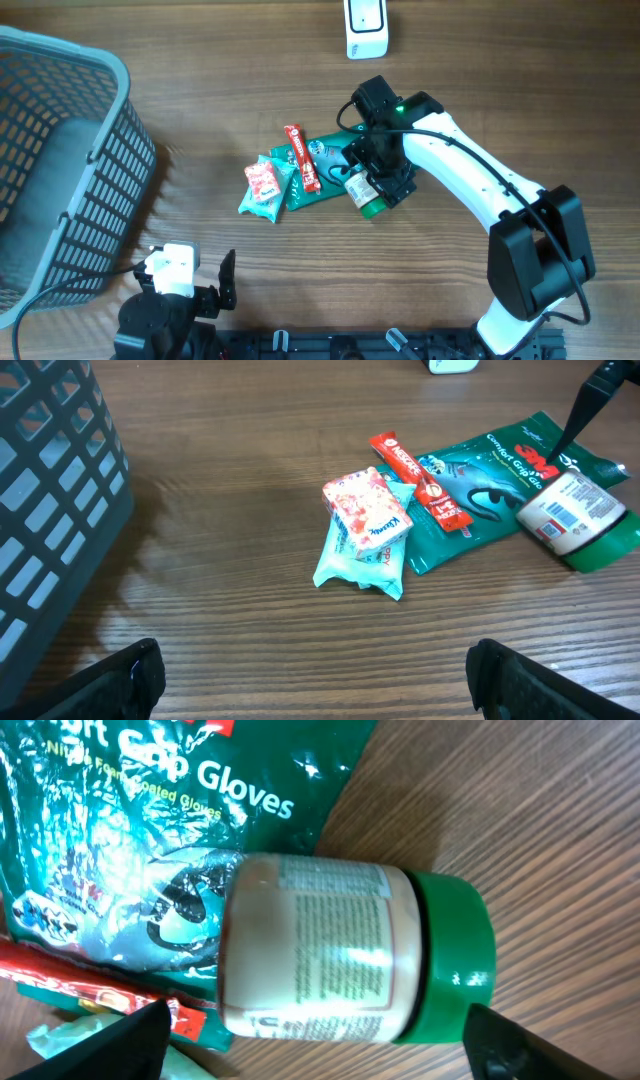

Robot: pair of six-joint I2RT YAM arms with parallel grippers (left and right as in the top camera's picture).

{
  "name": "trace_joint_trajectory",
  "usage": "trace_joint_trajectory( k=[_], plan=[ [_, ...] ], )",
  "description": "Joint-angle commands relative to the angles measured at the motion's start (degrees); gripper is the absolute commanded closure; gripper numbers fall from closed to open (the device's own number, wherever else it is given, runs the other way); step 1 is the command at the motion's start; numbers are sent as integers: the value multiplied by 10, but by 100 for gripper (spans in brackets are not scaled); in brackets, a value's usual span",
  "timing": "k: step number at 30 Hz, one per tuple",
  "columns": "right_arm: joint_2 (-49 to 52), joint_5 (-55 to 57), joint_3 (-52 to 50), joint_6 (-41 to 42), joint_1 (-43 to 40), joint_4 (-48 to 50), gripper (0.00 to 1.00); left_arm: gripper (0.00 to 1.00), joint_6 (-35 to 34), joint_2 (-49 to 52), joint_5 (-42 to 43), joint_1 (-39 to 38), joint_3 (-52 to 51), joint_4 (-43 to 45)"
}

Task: Scan the item barcode
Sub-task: 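Grasp the green-capped jar with the right gripper and lift it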

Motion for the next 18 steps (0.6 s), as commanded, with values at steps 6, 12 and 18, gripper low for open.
trace_joint_trajectory(
  k=[6, 12, 18],
  plan=[
    [8, -7, -7, -24, 1, -22, 0, 0, -1, -4, 7, 3, 2, 2],
    [8, -8, -7, -13, 11, -40, 1, 0, -1, -4, 7, 3, 2, 2],
    [8, -4, -7, 28, 14, -32, 0, 0, -1, -4, 7, 3, 2, 2]
  ],
)
